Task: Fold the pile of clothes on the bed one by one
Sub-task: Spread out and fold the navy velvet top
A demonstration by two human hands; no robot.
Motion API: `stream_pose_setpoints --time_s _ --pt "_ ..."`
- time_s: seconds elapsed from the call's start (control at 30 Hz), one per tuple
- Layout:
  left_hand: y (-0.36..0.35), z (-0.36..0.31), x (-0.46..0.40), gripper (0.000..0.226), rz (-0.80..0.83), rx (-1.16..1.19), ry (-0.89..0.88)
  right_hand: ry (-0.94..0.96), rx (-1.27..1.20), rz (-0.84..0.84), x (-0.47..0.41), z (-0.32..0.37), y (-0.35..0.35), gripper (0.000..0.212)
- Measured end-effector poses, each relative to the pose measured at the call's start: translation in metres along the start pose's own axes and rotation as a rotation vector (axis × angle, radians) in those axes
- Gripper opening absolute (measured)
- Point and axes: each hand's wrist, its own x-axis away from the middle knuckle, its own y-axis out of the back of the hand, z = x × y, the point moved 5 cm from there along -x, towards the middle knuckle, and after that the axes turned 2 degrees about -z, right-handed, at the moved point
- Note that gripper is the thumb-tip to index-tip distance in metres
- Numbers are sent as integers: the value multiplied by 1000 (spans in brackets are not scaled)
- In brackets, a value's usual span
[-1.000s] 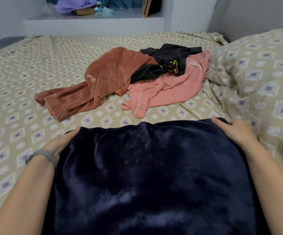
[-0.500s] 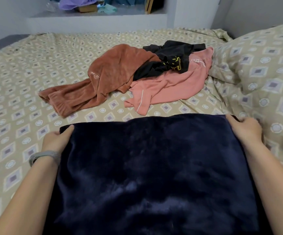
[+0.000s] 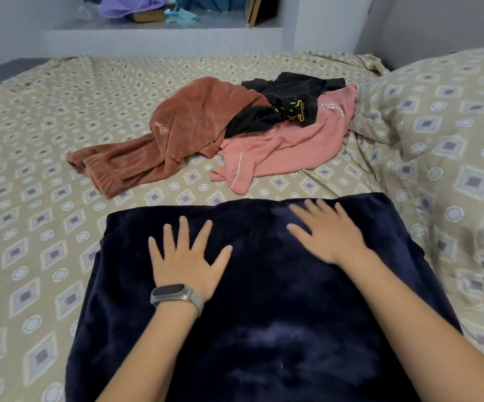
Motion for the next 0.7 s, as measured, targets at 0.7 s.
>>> stream_pose_setpoints --time_s 0.7 --pt "19 -17 151 91 119 107 -488 -688 -994 -54 159 -74 -2 109"
